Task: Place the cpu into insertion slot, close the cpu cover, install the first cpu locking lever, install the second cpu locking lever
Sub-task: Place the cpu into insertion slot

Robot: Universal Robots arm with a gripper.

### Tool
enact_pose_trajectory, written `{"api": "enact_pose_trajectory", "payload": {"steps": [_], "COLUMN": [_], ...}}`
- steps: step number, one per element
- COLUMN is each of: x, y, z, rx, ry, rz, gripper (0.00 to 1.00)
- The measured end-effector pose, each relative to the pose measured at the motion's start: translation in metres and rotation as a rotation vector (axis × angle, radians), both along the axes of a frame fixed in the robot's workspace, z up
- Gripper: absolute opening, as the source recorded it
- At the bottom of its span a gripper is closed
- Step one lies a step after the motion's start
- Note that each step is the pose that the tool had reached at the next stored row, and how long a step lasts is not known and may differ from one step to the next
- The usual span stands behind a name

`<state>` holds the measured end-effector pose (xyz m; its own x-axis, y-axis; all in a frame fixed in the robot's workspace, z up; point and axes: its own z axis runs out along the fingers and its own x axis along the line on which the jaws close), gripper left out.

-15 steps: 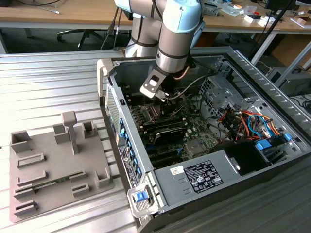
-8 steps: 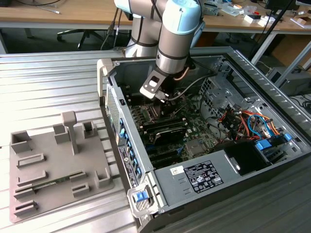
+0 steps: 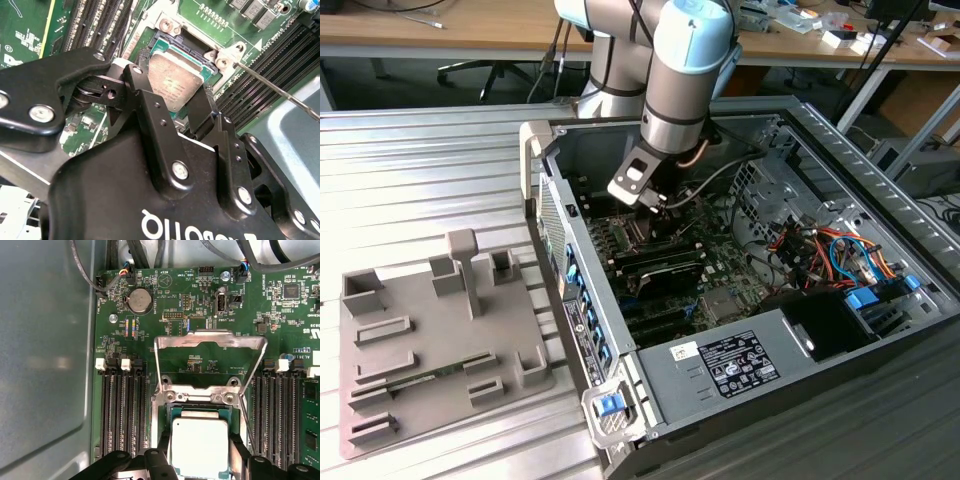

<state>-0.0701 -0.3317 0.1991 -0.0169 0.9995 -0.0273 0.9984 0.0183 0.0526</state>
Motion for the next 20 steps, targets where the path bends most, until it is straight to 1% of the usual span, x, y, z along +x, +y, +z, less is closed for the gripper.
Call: {"api": "enact_pose_trajectory", "payload": {"steps": [14,15,20], "x": [0.0009,0.0009,0.0008], "y": [0.0000,0.0001,0.0000], "z": [-0.0019,-0.0021,-0.0019], "rx": [0.0000,0.0004,0.0000], "ry": [-0.0005,-0.0003,0.0000], "rz": [0.000,0.000,0.000], "gripper": [0.54,0.62,0.62]}}
